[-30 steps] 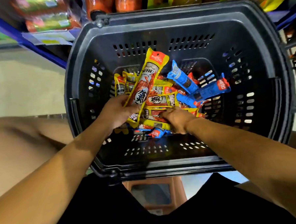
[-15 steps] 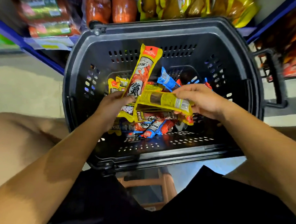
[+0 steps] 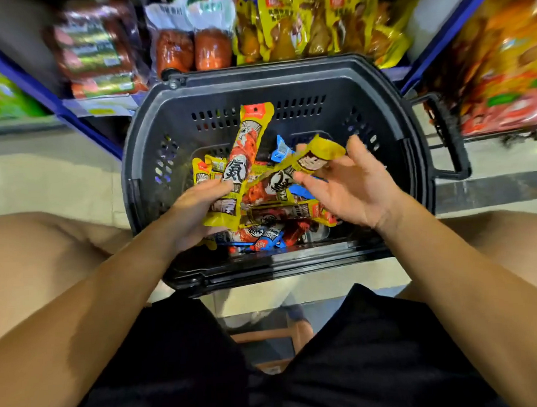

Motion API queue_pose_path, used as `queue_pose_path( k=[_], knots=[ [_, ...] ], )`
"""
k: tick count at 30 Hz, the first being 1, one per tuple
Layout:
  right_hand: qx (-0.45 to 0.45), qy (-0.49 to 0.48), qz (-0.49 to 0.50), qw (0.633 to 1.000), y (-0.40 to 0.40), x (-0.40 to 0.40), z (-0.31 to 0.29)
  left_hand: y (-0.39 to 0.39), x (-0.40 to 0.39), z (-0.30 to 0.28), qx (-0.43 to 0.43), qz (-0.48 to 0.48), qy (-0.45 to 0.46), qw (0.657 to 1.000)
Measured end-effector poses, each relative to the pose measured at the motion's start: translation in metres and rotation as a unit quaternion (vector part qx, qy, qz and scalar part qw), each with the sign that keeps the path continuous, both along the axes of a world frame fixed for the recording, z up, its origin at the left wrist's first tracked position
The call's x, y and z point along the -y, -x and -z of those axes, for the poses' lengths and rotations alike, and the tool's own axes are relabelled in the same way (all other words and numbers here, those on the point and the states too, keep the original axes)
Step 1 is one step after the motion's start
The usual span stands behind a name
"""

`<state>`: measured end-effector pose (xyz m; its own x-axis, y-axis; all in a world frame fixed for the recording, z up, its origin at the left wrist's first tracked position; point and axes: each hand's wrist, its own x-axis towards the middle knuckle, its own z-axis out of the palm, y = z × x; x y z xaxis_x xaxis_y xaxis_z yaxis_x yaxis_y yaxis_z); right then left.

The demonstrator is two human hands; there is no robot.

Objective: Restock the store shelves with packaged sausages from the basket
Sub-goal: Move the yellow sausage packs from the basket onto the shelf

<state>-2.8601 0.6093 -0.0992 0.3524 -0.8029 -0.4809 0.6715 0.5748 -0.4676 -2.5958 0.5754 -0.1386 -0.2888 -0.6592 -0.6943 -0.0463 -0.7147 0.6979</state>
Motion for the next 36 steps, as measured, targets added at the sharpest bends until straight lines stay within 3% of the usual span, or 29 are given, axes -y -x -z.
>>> queue_pose_path(
  k=[2,5,10,13,19,23,29,36],
  knots=[
    [-0.056,0.036,0.037,0.997,-0.007,-0.002,0.000,-0.001,-0.003,-0.002,-0.002,-0.008,-0.029,1.000],
    [-0.280,0.074,0.054,0.956,-0.017,-0.003,-0.002,-0.002,-0.011,-0.007,-0.021,0.010,-0.051,0.998],
    [-0.365,0.134,0.041,0.920,-0.026,-0.012,0.000,-0.006,-0.026,-0.008,-0.081,0.026,-0.075,0.994],
    [-0.332,0.131,0.027,0.934,-0.039,-0.022,0.005,-0.006,-0.031,-0.010,-0.113,0.020,-0.086,0.990],
    [-0.275,0.050,0.146,0.949,-0.051,-0.028,0.002,-0.009,-0.035,-0.009,-0.177,-0.042,-0.074,0.980],
    [-0.272,-0.005,0.171,0.947,-0.069,-0.034,0.005,-0.005,-0.032,-0.012,-0.224,-0.087,-0.048,0.969],
    [-0.261,-0.034,0.149,0.953,-0.099,-0.043,0.014,0.005,-0.029,-0.015,-0.144,-0.118,0.018,0.982],
    [-0.263,0.023,0.217,0.940,-0.035,-0.028,0.002,-0.011,-0.016,-0.022,-0.111,-0.132,0.024,0.985]
  ],
)
